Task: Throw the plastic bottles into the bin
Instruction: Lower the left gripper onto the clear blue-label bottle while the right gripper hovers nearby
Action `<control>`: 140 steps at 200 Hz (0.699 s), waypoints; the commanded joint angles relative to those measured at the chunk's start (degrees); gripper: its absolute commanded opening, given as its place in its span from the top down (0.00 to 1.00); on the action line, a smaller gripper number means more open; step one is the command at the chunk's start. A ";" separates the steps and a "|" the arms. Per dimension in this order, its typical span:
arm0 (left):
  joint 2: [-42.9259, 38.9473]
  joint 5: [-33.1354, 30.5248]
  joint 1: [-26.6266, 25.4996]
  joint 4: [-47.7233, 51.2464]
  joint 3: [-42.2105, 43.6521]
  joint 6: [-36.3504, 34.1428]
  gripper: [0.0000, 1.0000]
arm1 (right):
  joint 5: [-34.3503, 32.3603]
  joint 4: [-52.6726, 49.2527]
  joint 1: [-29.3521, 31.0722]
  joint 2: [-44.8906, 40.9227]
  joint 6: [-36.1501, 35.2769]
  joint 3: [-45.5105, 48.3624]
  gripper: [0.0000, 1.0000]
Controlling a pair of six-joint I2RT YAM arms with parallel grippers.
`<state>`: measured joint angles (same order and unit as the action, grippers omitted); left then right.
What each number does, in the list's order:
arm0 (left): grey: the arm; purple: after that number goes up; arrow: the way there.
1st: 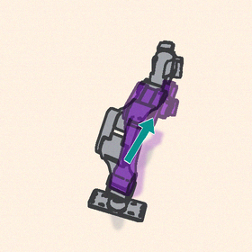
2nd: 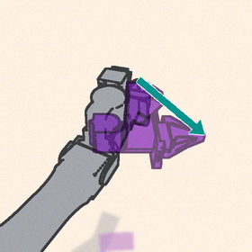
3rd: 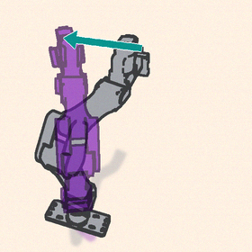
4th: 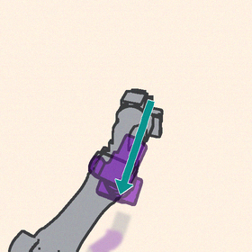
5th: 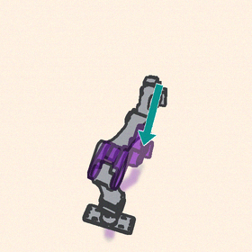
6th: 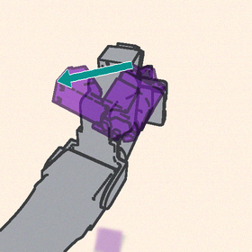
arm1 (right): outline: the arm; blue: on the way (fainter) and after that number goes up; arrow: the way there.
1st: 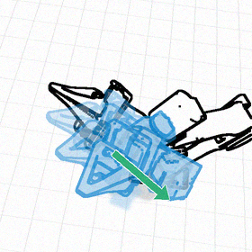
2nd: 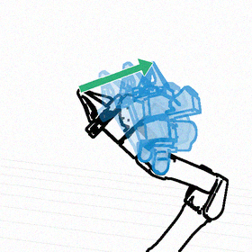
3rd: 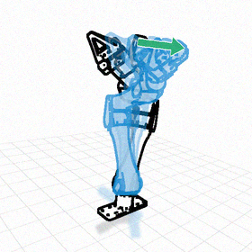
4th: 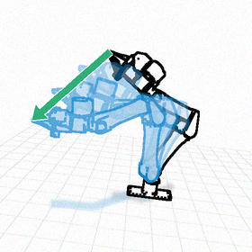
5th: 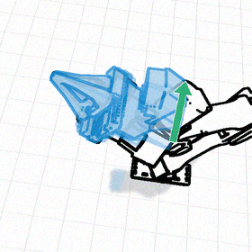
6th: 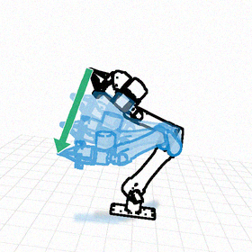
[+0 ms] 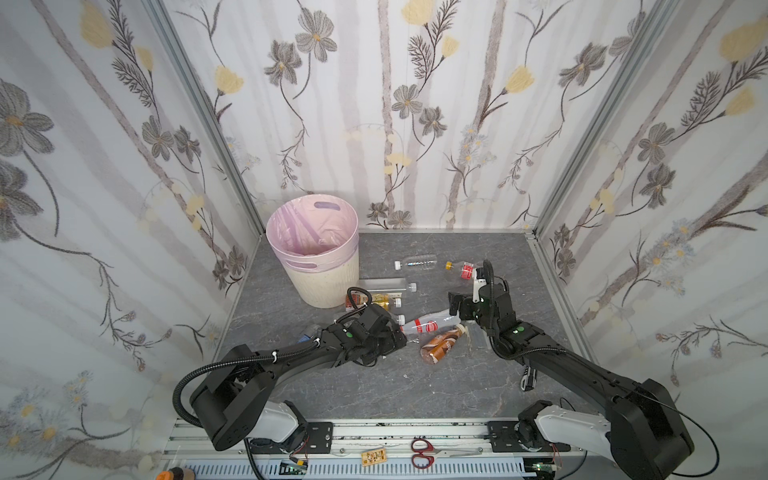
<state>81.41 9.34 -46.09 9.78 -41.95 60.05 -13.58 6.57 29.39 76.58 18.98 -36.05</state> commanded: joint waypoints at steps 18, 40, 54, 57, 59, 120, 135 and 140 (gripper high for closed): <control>2.25 -3.11 1.42 -1.87 -3.57 -2.60 0.00 | 0.40 3.33 -0.12 -0.49 0.52 0.51 0.00; 3.48 -3.60 2.35 -1.86 -5.00 -3.62 0.00 | 0.88 3.72 -0.12 -0.48 0.52 0.78 0.00; 4.26 -3.97 2.95 -1.87 -5.33 -4.56 0.00 | 0.97 3.67 -0.10 -0.36 0.62 0.78 0.00; 4.48 -3.98 3.13 -1.87 -5.41 -4.67 0.00 | 1.09 3.68 -0.11 -0.31 0.62 0.80 0.00; 4.53 -3.94 3.29 -1.87 -5.42 -4.70 0.00 | 1.14 3.66 -0.07 -0.25 0.62 0.81 0.00; 1.78 -3.13 5.03 -1.78 -5.00 -7.77 0.00 | 4.20 4.65 -0.12 1.49 1.42 0.74 0.00; -0.72 -2.60 5.30 -1.65 -4.12 -8.66 0.00 | 5.14 4.44 0.05 2.24 1.57 0.07 0.00; -1.50 -2.31 5.45 -1.61 -3.78 -9.04 0.00 | 5.30 4.41 0.12 2.47 1.58 -0.14 0.00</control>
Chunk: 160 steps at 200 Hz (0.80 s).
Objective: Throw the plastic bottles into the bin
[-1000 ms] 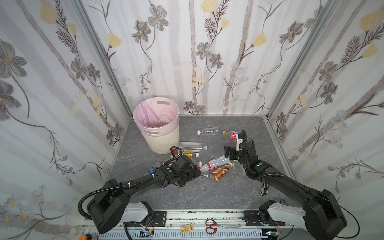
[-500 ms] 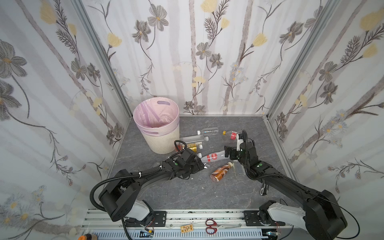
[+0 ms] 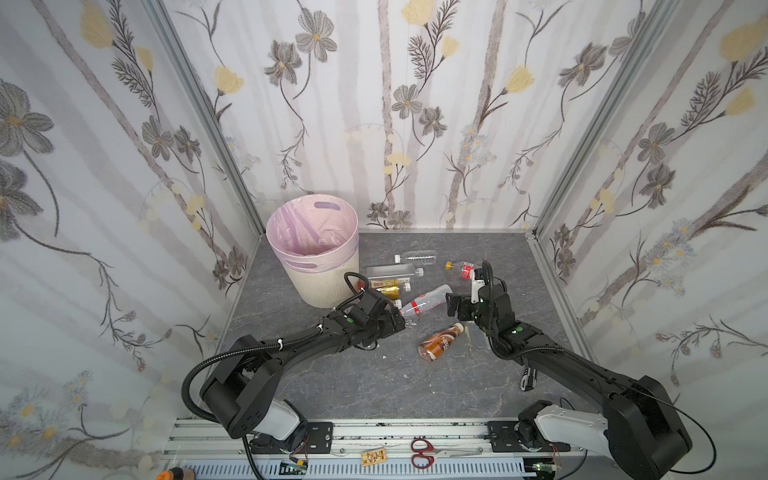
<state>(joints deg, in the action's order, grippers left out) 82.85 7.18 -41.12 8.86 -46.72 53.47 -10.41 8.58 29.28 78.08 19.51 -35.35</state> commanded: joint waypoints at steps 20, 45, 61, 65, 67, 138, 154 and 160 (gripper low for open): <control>-6.19 1.14 1.10 -0.11 2.57 -3.26 0.00 | 4.25 2.41 0.72 1.78 1.06 -1.54 0.00; -10.50 1.38 2.79 1.49 6.33 -2.99 0.00 | 7.42 2.35 2.87 3.12 0.52 -2.73 0.00; -14.79 2.64 5.26 1.88 9.66 -2.44 0.00 | 8.28 1.62 5.46 4.79 0.01 -4.04 0.00; -15.43 2.95 5.91 1.86 10.37 -2.34 0.00 | 8.24 1.58 6.16 5.34 0.00 -4.34 0.00; -15.70 3.03 6.28 1.93 10.74 -2.32 0.00 | 8.22 1.48 6.45 5.61 0.00 -4.52 0.00; -18.24 6.45 14.50 1.97 15.44 -3.11 0.00 | 10.39 2.43 14.71 14.48 4.42 -6.92 0.00; -18.16 6.09 15.21 1.95 15.12 -3.00 0.00 | 11.69 2.77 16.40 16.64 5.39 -7.25 0.00; -17.93 5.99 15.34 1.99 14.93 -2.99 0.00 | 11.86 2.82 17.06 17.34 5.66 -7.36 0.00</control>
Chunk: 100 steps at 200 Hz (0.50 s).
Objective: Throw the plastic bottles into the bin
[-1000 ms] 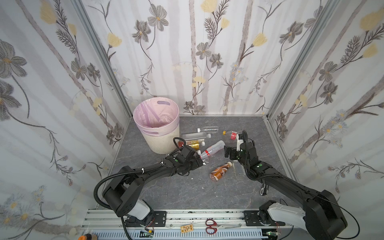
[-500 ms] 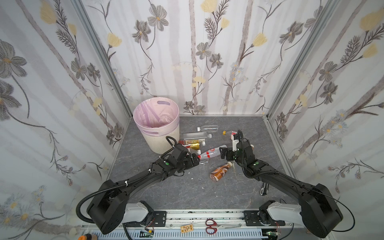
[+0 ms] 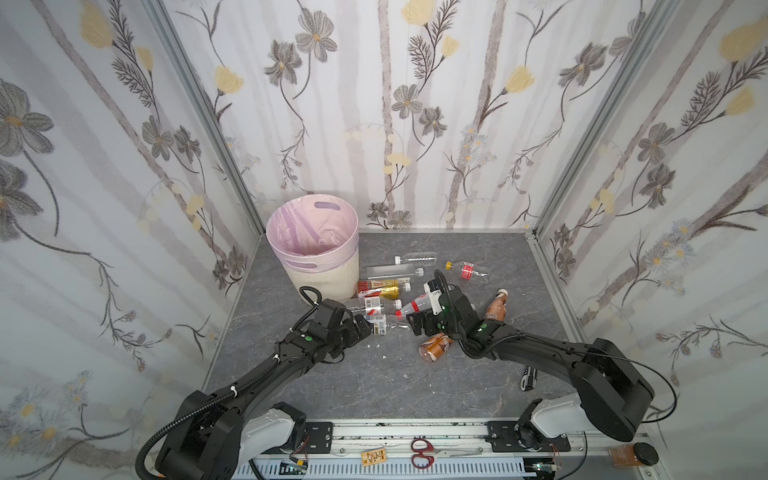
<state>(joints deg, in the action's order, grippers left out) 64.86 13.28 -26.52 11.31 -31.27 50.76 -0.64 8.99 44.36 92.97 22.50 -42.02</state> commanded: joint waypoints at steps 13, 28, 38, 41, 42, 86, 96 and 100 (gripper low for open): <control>0.82 -0.07 0.97 -0.51 -1.08 -0.23 0.00 | 2.04 3.11 2.27 3.62 3.48 -0.70 0.00; 2.10 0.49 0.98 -0.58 -1.73 -0.14 0.00 | 2.52 3.55 3.76 4.73 4.43 -0.70 0.00; 2.71 0.44 0.96 -0.54 -1.93 0.08 0.00 | 2.90 4.13 4.18 5.13 5.05 -0.69 0.00; 2.80 0.31 0.99 -0.58 -1.91 0.12 0.00 | 3.05 4.39 4.23 5.27 5.21 -0.67 0.00; 2.85 0.24 1.01 -0.59 -1.93 0.17 0.00 | 3.12 4.51 4.28 5.28 5.29 -0.68 0.00; 2.65 -0.95 1.03 -0.63 -2.26 0.10 0.00 | 5.19 5.47 6.15 7.12 6.17 -0.69 0.00; 2.64 -1.25 1.04 -0.68 -2.24 0.03 0.00 | 5.34 5.33 6.64 7.19 6.13 -2.59 0.00; 2.72 -1.20 1.12 -0.68 -2.30 0.02 0.00 | 5.31 5.37 6.75 7.17 6.15 -2.62 0.00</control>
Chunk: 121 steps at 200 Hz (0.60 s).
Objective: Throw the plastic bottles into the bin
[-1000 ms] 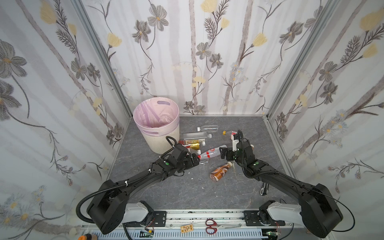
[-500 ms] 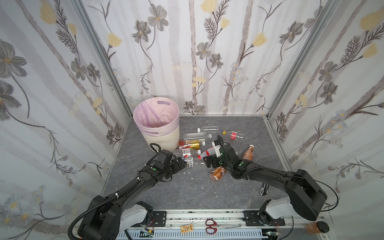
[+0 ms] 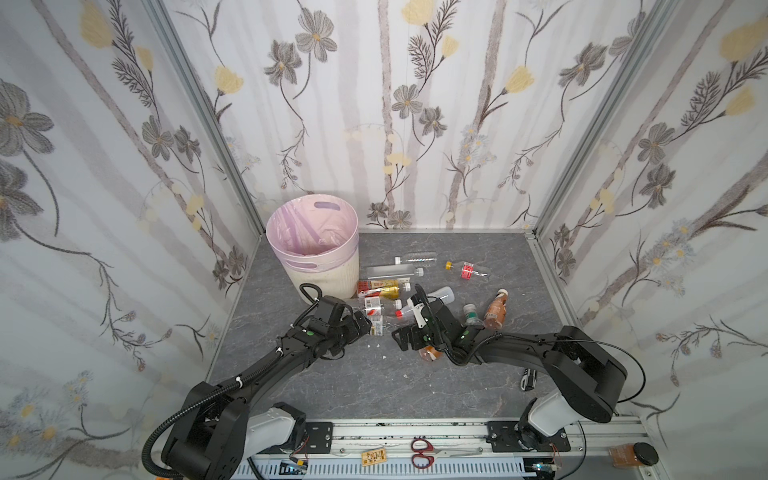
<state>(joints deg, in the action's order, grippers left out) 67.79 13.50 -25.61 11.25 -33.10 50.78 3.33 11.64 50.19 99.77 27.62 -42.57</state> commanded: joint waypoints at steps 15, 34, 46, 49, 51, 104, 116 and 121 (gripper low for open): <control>0.62 -1.16 0.51 -0.61 -0.69 -0.16 0.00 | 1.44 2.45 1.05 -0.01 0.88 -2.25 0.00; 1.51 -1.08 0.47 -0.59 -0.91 0.00 0.00 | 2.22 2.25 1.33 -1.00 -0.29 -2.18 0.00; 1.73 -1.27 0.43 -0.65 -1.11 0.27 0.00 | 1.26 1.61 1.30 -1.84 -1.21 -2.16 0.00; 1.73 -1.32 0.49 -0.69 -1.17 0.40 0.00 | 0.79 1.30 1.31 -2.15 -1.38 -2.17 0.00; 1.73 -1.47 0.47 -0.70 -1.15 0.49 0.00 | 0.44 1.11 1.24 -2.30 -1.52 -2.17 0.00; 3.21 -2.25 0.47 -1.55 -1.04 2.27 0.00 | -0.85 -1.31 0.58 -1.98 -3.75 -3.26 0.00; 4.08 -2.18 0.47 -1.83 -1.02 2.36 0.00 | 0.04 -1.06 0.66 -1.38 -3.63 -3.23 0.00; 4.10 -2.24 0.49 -1.84 -1.02 2.34 0.00 | 0.09 -0.87 0.56 -1.26 -3.54 -3.15 0.00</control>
<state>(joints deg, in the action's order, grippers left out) 71.11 12.14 -25.17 10.72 -33.89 52.25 2.59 10.26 50.68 97.56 24.86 -45.30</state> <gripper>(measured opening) 0.997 0.996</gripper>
